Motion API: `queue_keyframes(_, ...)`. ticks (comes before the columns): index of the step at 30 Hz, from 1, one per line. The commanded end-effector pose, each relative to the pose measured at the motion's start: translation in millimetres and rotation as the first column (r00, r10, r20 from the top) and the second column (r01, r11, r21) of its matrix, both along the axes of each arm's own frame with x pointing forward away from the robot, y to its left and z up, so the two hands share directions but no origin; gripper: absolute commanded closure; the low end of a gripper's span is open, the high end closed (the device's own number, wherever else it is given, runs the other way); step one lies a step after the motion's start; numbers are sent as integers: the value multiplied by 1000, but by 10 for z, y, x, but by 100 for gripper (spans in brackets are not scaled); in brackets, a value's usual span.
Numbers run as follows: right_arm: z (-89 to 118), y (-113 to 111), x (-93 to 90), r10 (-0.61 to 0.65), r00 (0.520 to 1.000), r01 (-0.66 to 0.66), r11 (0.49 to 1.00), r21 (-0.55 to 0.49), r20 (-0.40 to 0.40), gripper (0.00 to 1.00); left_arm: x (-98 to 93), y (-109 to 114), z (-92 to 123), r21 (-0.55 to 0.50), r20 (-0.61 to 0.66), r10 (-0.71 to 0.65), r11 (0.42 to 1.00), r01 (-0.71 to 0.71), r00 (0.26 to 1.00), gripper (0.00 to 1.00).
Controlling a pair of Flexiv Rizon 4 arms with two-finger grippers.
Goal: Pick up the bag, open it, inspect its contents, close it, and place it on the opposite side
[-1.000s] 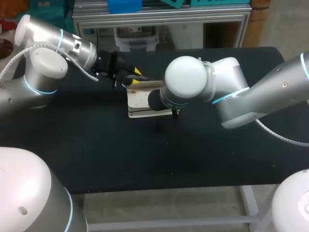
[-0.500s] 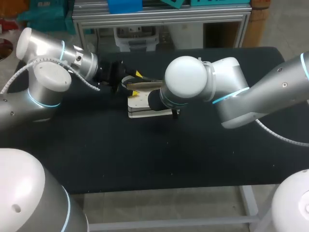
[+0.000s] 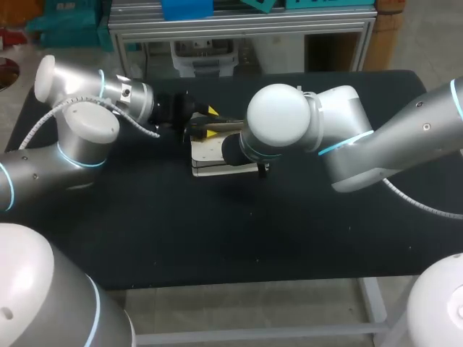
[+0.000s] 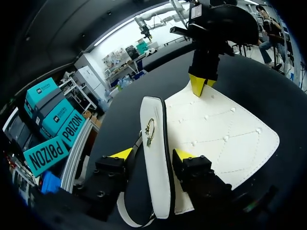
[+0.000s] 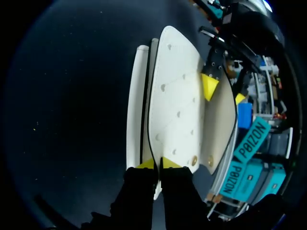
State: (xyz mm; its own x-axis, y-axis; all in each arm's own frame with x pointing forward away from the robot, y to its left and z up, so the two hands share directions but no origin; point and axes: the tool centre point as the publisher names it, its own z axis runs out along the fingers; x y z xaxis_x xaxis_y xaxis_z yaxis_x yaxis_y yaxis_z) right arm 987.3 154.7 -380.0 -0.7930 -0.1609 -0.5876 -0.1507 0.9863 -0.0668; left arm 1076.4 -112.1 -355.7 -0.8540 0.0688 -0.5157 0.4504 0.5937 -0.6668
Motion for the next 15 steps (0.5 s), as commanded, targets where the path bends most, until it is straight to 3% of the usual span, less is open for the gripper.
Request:
queue_keyframes(1, -20, -2, -7, 0, 1000, 0, 1000, 1, 3, 100, 60, -64, 31, 28, -3, -10, 1000, 10, 1000, 50)
queue_keyframes(15, -20, -2, -7, 0, 1000, 0, 1000, 1, 3, 100, 255, -90, 56, 42, -76, -2, 999, 6, 997, 58)
